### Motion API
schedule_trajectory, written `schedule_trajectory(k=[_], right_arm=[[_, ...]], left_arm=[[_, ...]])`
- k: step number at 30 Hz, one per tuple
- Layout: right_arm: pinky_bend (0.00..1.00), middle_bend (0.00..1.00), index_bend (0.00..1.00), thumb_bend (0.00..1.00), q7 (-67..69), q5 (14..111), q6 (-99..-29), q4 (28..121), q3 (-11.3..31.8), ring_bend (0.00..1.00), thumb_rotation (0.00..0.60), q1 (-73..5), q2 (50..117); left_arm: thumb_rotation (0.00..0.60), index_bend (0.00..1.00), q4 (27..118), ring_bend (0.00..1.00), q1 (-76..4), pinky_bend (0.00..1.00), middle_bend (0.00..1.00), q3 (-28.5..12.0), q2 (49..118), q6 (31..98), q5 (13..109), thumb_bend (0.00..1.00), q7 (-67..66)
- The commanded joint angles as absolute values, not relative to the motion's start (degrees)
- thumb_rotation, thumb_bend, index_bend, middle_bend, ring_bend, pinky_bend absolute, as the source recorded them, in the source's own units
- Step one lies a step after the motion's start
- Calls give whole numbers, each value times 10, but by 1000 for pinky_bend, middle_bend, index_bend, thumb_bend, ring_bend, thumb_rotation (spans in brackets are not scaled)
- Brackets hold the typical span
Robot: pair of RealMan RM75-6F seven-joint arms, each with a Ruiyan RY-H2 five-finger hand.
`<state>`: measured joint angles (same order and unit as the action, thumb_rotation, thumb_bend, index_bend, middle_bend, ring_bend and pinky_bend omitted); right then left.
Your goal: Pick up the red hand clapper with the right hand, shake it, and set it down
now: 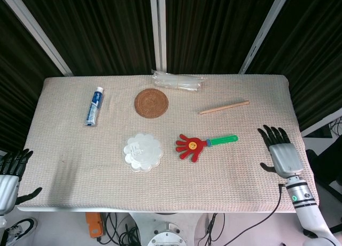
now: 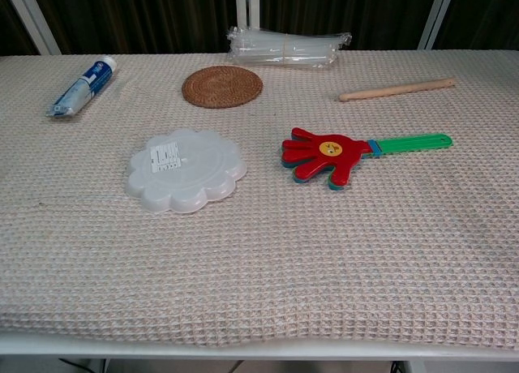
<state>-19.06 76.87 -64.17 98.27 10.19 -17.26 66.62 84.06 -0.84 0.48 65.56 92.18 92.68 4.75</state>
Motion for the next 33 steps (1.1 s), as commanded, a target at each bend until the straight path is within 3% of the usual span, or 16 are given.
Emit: schedule_trajectory(k=[1,8,21,33], right_arm=[[0,0,0,69,-275,690,-550,1023,127,0,600,-255,662],[0,0,0,83,-366,566,-491,988,132,0,600,-350,726],[0,0,2,87,-410,456,-490,906,113,0,600,-440,824],[0,26,204,132,-396,443,-500,848,99,0,600,-474,880]], left_arm=[[600,44,840,0,-8,31,20,7,656,920,926,102,48],[600,44,837,0,-5,31,20,5,654,924,924,102,52],[600,44,831,0,2,31,20,6,652,932,921,102,64],[600,44,821,0,6,31,20,5,652,934,917,101,78]])
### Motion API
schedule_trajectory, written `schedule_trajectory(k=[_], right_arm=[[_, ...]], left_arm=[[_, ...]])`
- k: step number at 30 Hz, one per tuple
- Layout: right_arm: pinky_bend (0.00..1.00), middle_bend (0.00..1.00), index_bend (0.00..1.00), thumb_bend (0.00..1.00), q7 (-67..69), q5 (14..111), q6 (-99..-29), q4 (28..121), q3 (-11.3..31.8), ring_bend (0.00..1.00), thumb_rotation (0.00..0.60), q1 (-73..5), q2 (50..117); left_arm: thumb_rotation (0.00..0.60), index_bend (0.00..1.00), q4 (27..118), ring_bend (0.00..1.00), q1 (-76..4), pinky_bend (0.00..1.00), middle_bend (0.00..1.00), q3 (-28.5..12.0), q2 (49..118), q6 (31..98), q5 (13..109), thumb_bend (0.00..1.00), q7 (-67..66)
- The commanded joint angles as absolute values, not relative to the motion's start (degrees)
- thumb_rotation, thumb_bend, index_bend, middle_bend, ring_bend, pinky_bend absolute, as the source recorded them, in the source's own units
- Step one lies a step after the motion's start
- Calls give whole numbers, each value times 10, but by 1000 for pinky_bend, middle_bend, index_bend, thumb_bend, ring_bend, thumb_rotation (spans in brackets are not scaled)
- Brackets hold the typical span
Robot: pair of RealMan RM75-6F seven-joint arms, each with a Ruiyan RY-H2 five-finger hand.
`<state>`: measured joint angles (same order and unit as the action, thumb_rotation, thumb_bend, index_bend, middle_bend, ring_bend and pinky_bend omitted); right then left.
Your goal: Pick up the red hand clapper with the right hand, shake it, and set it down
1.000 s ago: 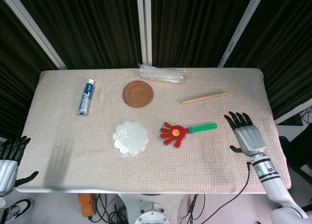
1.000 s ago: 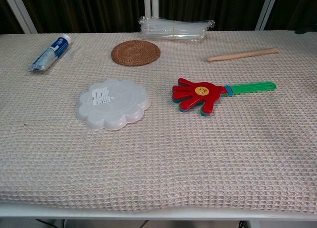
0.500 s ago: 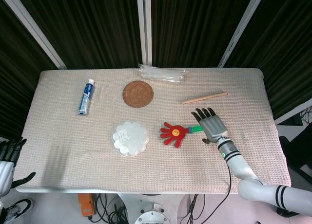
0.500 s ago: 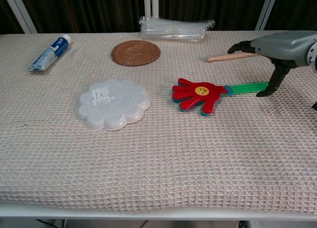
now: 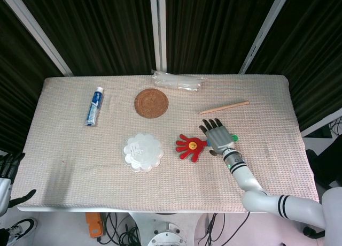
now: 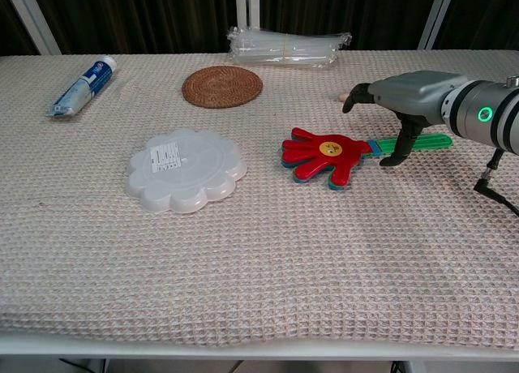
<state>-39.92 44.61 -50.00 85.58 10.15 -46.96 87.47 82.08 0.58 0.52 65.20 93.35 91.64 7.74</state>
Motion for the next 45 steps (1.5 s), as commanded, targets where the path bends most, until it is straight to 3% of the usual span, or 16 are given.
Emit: schedule_trajectory(k=[1,16,26,31,37,42,45], right_arm=[[0,28,215,138,-394,441,-499,845,99,0,600,-476,883],[0,86,367,192,-360,451,-505,825,90,0,600,-488,901],[0,97,398,223,-361,445,-510,818,80,0,600,-492,906],[0,111,426,320,-359,441,-509,817,76,0,600,-493,907],[0,121,446,327,-356,444,-513,818,72,0,600,-493,908],[0,184,564,328,-336,472,-531,820,74,0,600,-485,910],[5,323,698,331,-300,509,-557,814,79,51,600,-472,920]], left_arm=[[600,44,820,0,7,31,20,6,652,934,917,101,78],[600,44,815,0,9,31,20,6,655,936,918,102,81],[600,44,815,0,11,31,20,6,654,938,918,102,82],[600,44,814,0,11,31,20,5,654,938,918,102,82],[600,44,813,0,12,31,20,6,654,937,917,102,84],[600,44,811,0,12,31,20,5,655,938,917,102,85],[600,44,812,0,12,31,20,5,655,938,918,102,85]])
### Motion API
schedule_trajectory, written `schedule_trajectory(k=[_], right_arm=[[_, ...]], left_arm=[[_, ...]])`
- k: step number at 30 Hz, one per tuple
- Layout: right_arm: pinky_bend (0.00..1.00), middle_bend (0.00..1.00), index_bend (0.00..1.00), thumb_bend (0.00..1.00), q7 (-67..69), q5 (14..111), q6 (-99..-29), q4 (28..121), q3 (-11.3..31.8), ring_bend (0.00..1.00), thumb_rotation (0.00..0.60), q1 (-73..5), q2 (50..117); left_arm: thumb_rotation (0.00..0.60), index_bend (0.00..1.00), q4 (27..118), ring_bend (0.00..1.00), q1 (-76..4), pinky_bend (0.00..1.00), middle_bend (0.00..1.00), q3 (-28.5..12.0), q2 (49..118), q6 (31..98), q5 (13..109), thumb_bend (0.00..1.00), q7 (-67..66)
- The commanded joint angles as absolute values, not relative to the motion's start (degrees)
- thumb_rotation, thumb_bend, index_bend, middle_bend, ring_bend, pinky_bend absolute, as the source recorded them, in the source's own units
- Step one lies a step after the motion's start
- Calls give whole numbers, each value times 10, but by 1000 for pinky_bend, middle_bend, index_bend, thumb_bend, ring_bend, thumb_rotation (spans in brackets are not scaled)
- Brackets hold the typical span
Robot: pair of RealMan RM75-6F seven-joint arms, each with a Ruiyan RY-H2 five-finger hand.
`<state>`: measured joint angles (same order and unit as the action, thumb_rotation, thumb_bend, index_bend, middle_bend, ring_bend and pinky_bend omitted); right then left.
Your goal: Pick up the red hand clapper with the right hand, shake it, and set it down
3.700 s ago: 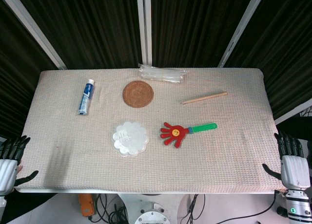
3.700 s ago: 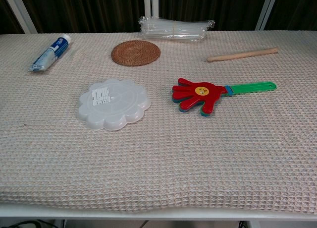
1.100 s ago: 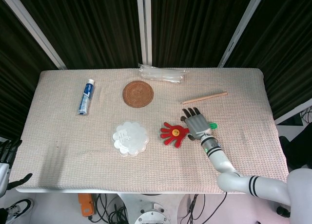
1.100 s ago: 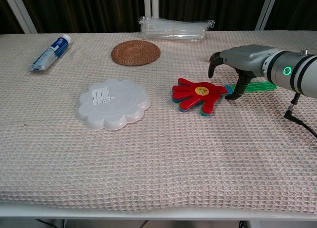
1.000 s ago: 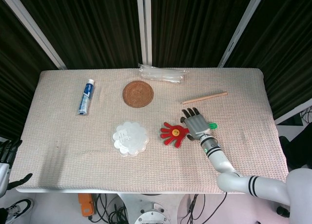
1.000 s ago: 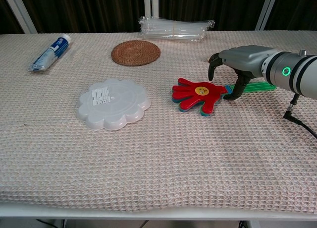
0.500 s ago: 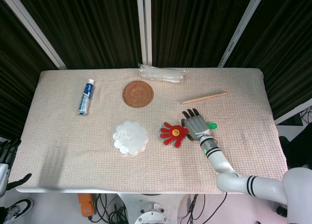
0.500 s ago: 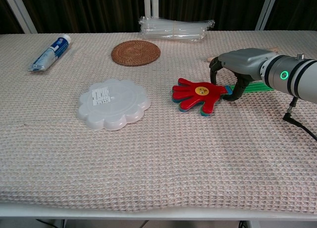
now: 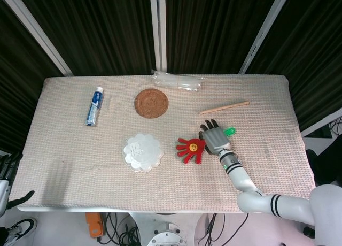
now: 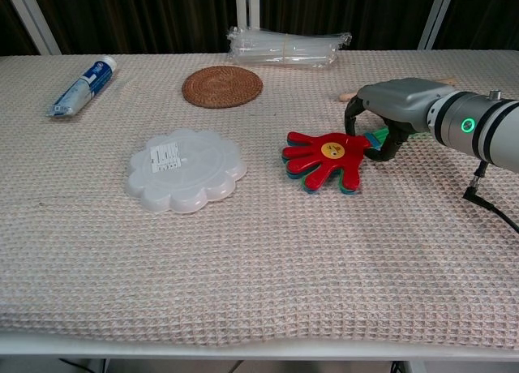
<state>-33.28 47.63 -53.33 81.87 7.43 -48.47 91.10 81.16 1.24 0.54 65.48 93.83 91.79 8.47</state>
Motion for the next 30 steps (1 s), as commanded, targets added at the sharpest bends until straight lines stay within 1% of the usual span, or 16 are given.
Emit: schedule_trajectory(k=[1,2,4,8,15,16,18,21,23,26,30], right_arm=[[26,372,735,331,-288,519,-561,812,80,91,600,-468,921],[61,408,762,331,-271,533,-564,810,80,125,600,-463,922],[144,444,801,335,-243,555,-568,806,81,164,600,-455,923],[276,514,845,349,-151,610,-583,799,86,254,600,-432,927],[507,610,851,398,-27,653,-598,784,103,417,600,-404,935],[561,629,851,412,-16,659,-601,780,104,453,600,-401,937],[633,658,852,431,5,673,-611,771,107,509,600,-396,943],[789,700,853,446,37,694,-628,763,111,642,600,-388,951],[860,721,853,455,59,706,-637,761,115,706,600,-383,954],[919,750,849,463,89,717,-649,764,125,764,600,-377,955],[968,786,847,475,139,718,-661,783,145,847,600,-367,950]], left_arm=[[600,44,812,0,12,31,20,5,655,938,918,102,85],[600,44,812,0,12,31,20,5,655,938,918,102,85],[600,44,812,0,12,31,20,5,655,938,918,102,86],[600,44,812,0,13,31,20,5,655,941,919,102,87],[600,44,813,0,13,31,20,4,656,945,922,102,89],[600,44,813,0,13,31,20,4,656,946,922,102,89],[600,44,813,0,14,31,20,3,655,947,923,102,88],[600,44,814,0,13,31,20,3,655,947,923,103,88],[600,44,814,0,13,31,20,3,655,946,923,102,88],[600,44,814,0,13,31,20,3,655,946,923,102,88],[600,44,814,0,13,31,20,2,655,946,922,102,89]])
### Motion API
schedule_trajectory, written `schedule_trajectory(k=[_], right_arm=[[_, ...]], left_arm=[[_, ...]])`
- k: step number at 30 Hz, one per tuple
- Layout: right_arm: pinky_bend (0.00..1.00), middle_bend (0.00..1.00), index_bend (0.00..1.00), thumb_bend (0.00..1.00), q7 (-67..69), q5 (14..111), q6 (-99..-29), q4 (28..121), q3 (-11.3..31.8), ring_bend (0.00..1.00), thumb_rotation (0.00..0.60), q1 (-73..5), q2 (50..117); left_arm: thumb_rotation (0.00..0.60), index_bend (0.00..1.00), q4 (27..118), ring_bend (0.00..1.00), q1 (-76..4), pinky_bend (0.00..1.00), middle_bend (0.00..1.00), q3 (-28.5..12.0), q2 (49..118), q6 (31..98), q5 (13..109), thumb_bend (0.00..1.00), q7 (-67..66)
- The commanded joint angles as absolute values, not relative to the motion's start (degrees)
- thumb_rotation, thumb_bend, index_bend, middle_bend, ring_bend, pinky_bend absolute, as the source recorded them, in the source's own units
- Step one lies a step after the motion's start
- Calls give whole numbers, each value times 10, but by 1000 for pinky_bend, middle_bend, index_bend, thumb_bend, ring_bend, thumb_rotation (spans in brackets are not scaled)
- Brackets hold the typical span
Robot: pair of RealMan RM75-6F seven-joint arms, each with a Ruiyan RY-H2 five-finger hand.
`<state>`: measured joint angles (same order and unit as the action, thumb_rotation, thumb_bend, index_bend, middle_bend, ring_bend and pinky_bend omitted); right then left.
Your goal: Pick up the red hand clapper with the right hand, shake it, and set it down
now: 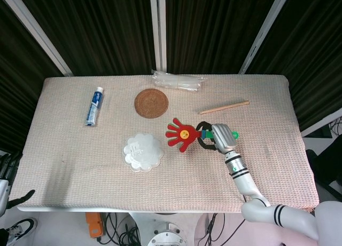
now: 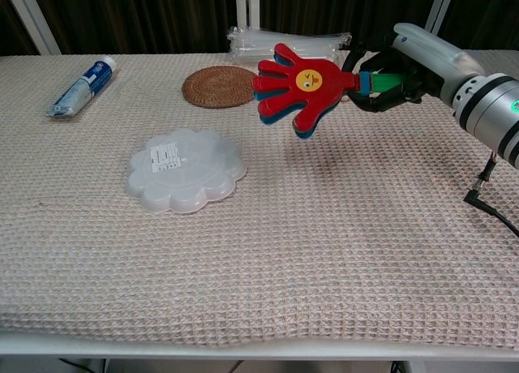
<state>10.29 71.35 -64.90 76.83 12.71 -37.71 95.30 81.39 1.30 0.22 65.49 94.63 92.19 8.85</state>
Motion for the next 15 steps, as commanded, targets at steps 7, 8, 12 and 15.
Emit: schedule_trajectory(k=[7,8,12,15], right_arm=[[1000,824,850,477,288,708,-670,860,198,922,600,-344,918],[1000,826,851,477,335,703,-659,883,209,923,600,-338,904],[1000,828,851,477,528,699,-598,969,243,929,600,-317,837],[1000,835,851,477,694,730,-548,1013,266,946,600,-303,777]], left_arm=[[600,44,810,0,13,31,20,2,655,946,920,102,92],[600,44,810,0,14,31,20,2,656,946,920,102,92],[600,44,808,0,14,31,20,2,657,946,920,101,93],[600,44,808,0,14,31,20,2,657,945,920,102,92]])
